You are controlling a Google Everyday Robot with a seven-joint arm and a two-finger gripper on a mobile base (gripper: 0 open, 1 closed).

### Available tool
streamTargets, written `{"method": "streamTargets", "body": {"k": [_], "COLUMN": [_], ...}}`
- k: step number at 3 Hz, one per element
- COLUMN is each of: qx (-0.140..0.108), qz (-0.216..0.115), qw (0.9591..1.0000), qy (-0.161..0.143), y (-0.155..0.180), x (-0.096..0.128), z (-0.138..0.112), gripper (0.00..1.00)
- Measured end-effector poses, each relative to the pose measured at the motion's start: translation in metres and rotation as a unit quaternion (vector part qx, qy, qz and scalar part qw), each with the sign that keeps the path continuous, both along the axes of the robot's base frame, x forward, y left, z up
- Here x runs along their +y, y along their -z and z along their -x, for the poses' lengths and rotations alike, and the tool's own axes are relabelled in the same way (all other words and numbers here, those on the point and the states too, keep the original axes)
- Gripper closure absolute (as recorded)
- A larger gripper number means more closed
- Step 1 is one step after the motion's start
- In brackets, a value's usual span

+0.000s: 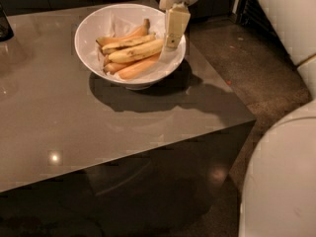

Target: Pick banana from white bowl

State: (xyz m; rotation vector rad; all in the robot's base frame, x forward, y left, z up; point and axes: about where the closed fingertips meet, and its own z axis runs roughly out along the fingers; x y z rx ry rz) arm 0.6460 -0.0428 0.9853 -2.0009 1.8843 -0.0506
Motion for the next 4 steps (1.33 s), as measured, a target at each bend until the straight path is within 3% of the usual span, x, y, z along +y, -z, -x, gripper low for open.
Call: {"method": "streamTargets", "body": {"k": [2,4], "qx": [0.01,0.017], "qz": [0.005,0.006], "qw": [0.9998,0.9996], "qy": [-0.014,-0.021], "y": [0.011,0.018], "x": [0.014,0.023], "z": [-0.015,-0.022], "gripper": [0.31,0.31]}}
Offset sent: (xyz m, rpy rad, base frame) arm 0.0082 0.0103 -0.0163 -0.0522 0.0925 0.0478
